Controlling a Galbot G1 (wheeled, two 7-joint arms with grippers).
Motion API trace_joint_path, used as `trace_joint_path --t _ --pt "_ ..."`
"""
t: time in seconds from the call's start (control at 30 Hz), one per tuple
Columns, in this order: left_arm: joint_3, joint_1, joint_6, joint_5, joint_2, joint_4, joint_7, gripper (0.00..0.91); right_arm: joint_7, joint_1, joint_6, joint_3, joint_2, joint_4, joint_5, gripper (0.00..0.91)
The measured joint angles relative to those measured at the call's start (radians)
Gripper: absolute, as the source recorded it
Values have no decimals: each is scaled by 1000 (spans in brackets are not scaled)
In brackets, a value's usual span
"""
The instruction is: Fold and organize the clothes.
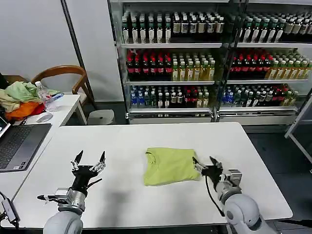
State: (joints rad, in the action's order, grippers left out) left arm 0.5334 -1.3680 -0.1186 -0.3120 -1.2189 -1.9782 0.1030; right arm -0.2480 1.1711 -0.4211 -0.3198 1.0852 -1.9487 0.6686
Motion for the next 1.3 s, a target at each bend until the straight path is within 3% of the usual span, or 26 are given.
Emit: trace_joint_path --t 0.33,0.5,0.93,1.3 --pt "-14 27 12 12 18 8 -16 907 50 -30 106 -17 -3 24 -211 907" --pt "-17 26 27 22 17 5 -29 907 63 -43 159 -34 -4 51 -274 907" --pt "-43 50 126 120 20 30 -54 907 114 -56 281 -97 -25 115 -367 907" --pt "-36 75 163 184 25 46 -42 907 131 -65 294 -121 -20 126 -397 907"
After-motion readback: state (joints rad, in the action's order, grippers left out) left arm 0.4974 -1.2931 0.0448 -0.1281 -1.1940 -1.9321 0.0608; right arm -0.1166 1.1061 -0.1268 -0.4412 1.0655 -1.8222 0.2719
